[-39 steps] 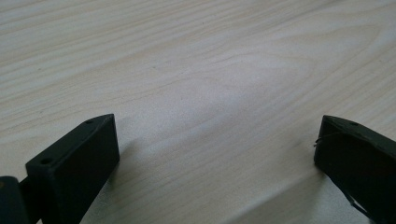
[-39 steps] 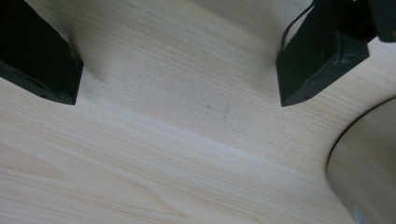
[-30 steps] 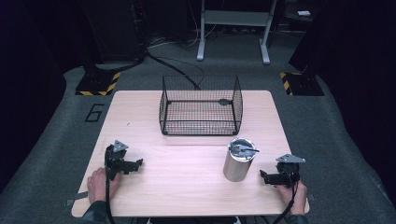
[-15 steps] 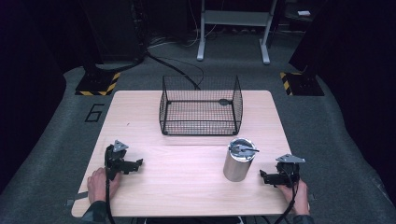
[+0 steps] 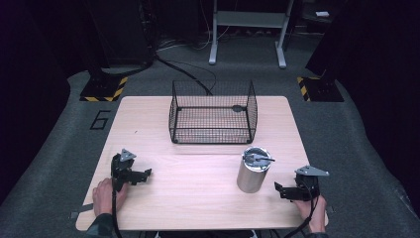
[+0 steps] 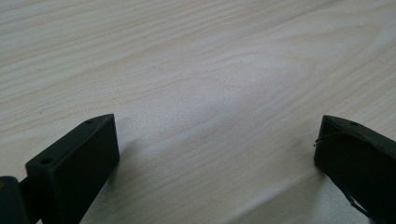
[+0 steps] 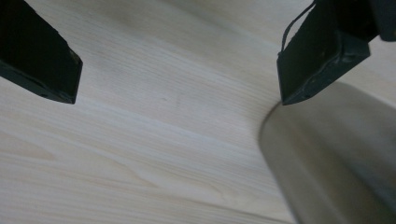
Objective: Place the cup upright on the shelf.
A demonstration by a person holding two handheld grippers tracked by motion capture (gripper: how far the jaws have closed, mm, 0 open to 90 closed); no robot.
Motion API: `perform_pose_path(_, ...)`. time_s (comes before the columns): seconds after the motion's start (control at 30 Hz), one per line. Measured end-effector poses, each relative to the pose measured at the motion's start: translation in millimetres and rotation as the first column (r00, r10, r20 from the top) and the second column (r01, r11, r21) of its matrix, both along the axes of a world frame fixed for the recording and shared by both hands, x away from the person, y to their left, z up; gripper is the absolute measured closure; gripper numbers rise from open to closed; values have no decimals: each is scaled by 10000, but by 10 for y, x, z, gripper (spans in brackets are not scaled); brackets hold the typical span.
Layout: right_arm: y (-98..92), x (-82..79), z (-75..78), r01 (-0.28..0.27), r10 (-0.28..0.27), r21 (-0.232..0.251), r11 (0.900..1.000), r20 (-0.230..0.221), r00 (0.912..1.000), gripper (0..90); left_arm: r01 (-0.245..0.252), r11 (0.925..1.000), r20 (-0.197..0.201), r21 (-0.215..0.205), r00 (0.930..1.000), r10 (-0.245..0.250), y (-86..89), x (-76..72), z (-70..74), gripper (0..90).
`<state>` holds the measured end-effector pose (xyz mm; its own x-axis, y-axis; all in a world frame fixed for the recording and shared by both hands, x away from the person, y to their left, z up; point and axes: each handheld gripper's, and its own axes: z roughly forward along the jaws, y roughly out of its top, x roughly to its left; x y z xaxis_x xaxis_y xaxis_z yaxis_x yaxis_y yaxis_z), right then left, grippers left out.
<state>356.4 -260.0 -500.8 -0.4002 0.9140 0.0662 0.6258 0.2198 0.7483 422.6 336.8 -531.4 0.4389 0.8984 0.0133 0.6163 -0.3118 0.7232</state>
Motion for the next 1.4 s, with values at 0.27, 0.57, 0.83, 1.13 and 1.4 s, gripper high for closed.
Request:
perform_pose_path(0.27,122,-157,170,-768,763,210,9968,272,9967,0,40,10000,-90,34,10000,-40,3,-1,7,0)
perform_pose_path(0.57,326,-241,353,-1446,1427,272,9891,641,9877,0,45,10000,-93,40,9999,-45,4,-1,7,0)
perform_pose_path(0.83,462,-287,463,-2075,2050,263,9779,752,9759,0,43,10000,-83,39,10000,-43,4,0,7,0)
perform_pose_path(1.13,585,-290,498,-2298,2250,415,9723,971,9695,0,42,10000,-92,38,9999,-42,4,-1,7,0)
perform_pose_path(1.4,674,-232,554,-2400,2341,340,9702,1258,9640,0,40,10000,-91,35,10000,-40,4,-1,7,0)
